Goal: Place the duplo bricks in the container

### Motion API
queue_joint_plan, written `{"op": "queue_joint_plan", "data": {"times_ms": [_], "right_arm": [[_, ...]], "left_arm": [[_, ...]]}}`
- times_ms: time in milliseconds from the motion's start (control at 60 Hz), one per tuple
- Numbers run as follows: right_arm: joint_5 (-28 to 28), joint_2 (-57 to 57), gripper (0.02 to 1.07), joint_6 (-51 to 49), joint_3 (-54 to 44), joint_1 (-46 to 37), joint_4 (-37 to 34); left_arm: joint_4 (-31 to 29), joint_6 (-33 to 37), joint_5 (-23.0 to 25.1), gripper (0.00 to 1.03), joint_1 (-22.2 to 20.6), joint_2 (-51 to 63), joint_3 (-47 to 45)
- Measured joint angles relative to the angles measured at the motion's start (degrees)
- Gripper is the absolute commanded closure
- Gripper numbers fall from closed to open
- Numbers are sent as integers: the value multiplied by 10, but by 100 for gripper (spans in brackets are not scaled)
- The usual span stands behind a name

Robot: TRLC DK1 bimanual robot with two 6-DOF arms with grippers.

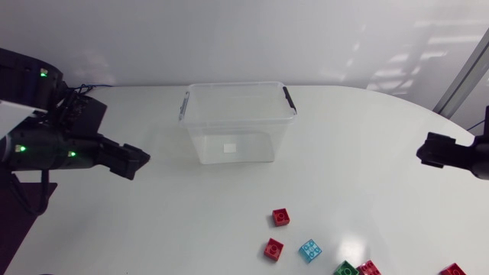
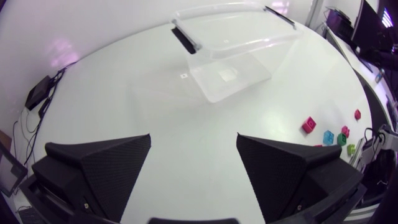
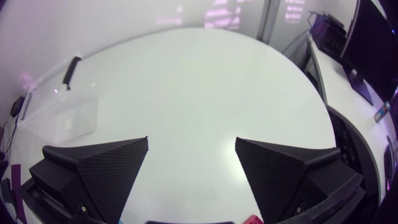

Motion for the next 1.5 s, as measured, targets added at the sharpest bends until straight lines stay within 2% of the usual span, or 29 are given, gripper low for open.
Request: {"op": "queue_joint_plan", "data": {"times_ms": [150,200,383,567,650,767,917,1183,1450,1500], "right_arm": [[3,134,6,-30,88,-87,-172],[5,170,6,-39,105,-115,-191],[18,218,7,-63,102,-233,-200],[36,243,7,-93,58,-312,-204],[34,256,7,-109,18,-330,-203],[-8,289,7,-129,-25,-356,-202],[-32,342,7,-139,-28,-377,-192],[-35,390,8,-141,-29,-378,-169],[-34,418,32,-138,-29,-378,-150],[-34,422,44,-136,-29,-378,-142]], "left_arm": [[-9,17,9,7,-33,47,12],[-8,22,10,7,-40,63,14],[-8,24,10,7,-55,93,14],[-6,24,10,7,-59,100,16],[-6,24,10,7,-67,100,18],[-4,24,10,7,-75,100,19],[-4,24,10,7,-85,100,19],[-9,24,10,7,-86,100,21],[-13,24,9,7,-86,97,23],[-13,24,8,7,-88,97,23]]}}
